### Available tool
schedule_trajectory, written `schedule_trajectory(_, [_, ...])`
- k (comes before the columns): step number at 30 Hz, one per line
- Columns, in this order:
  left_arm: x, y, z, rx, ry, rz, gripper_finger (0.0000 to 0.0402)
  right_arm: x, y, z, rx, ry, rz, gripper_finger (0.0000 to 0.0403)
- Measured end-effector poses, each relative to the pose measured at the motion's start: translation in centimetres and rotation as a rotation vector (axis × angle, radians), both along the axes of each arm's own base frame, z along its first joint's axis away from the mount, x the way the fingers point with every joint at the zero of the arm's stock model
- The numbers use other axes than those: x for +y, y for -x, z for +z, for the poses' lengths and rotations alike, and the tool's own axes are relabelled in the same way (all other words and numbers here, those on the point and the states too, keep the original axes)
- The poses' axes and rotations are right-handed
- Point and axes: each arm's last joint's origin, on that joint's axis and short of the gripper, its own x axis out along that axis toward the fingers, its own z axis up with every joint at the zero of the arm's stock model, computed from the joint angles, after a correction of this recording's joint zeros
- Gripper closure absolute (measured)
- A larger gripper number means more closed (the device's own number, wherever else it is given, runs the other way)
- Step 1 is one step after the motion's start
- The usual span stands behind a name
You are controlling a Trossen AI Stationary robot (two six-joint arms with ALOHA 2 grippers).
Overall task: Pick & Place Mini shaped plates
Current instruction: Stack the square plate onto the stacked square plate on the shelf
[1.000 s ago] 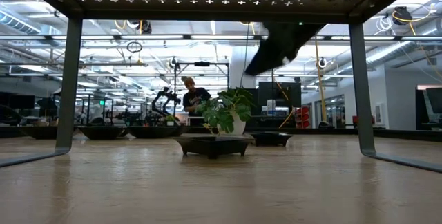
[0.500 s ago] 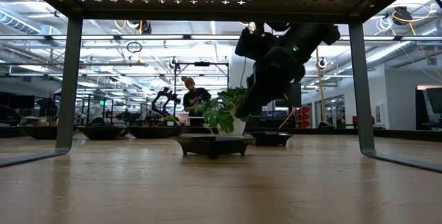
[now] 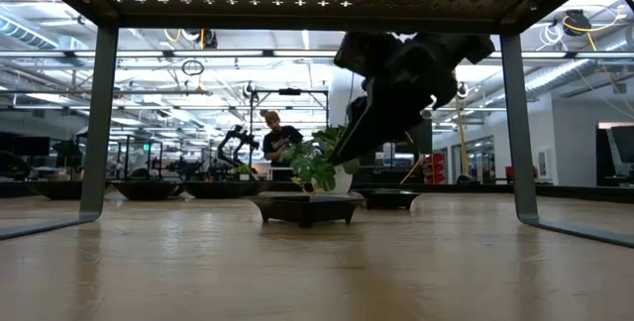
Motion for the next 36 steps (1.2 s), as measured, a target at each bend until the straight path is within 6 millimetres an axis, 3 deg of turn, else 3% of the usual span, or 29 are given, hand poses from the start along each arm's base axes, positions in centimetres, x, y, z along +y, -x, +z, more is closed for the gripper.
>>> schedule_trajectory(9, [0.0, 0.0, 0.0, 0.0, 0.0, 0.0, 0.0282, 0.1, -0.1, -2.5, 0.094, -0.023, 0.019, 0.0181])
schedule_trajectory(29, [0.0, 0.0, 0.0, 0.0, 0.0, 0.0, 0.0282, 2.1, -0.6, -1.7, -0.016, -0.07, 0.159, 0.0181])
schedule_trajectory(36, [0.0, 0.0, 0.0, 0.0, 0.0, 0.0, 0.0282, 1.9, -1.0, -1.2, -0.081, -0.066, 0.153, 0.0181])
